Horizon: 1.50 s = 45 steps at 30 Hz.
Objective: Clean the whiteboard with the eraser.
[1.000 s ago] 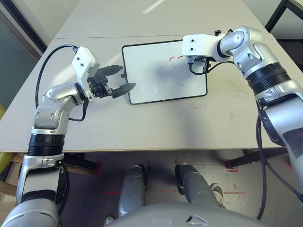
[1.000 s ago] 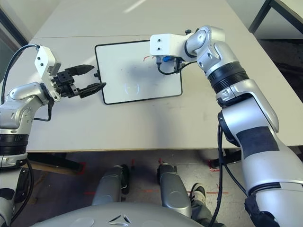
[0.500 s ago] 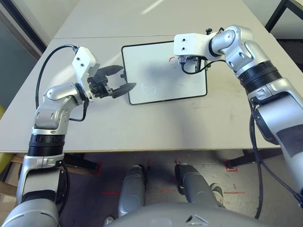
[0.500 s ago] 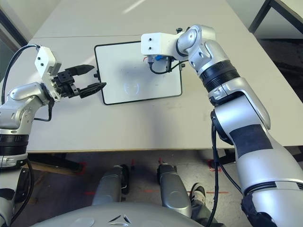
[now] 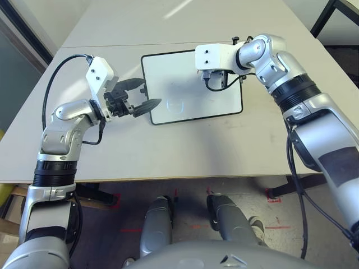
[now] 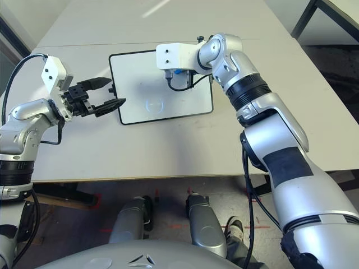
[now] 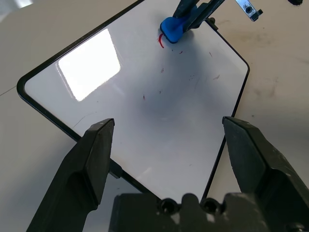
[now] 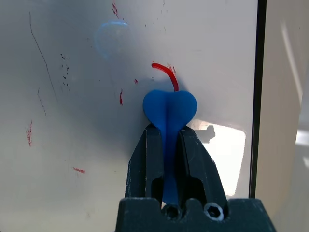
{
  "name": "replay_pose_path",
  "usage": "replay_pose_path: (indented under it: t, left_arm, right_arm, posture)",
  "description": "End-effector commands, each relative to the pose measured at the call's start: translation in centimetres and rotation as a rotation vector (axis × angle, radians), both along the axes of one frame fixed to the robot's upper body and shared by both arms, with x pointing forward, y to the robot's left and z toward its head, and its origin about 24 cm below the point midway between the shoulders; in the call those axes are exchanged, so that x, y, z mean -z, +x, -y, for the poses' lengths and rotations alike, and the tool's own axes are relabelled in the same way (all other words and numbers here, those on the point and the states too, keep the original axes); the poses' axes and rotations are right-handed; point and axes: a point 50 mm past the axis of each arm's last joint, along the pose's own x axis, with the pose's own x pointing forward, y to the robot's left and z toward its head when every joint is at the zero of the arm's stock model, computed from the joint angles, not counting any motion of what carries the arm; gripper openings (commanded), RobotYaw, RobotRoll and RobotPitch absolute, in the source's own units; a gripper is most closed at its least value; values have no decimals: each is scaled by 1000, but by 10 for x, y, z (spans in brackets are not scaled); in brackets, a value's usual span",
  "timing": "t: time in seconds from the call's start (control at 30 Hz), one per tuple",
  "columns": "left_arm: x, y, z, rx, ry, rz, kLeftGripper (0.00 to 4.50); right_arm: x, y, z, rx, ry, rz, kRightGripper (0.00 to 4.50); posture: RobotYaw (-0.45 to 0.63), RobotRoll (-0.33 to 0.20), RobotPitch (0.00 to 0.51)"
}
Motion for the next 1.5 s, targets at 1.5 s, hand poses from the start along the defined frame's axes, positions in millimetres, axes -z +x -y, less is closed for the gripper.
replay_pose_path:
  t: [1.5]
  left_arm:
    - [2, 0, 4, 14, 11, -3, 4500]
  right_arm:
    - [4, 9, 39, 112, -99, -16, 124]
  posture:
    - [-116, 0, 127]
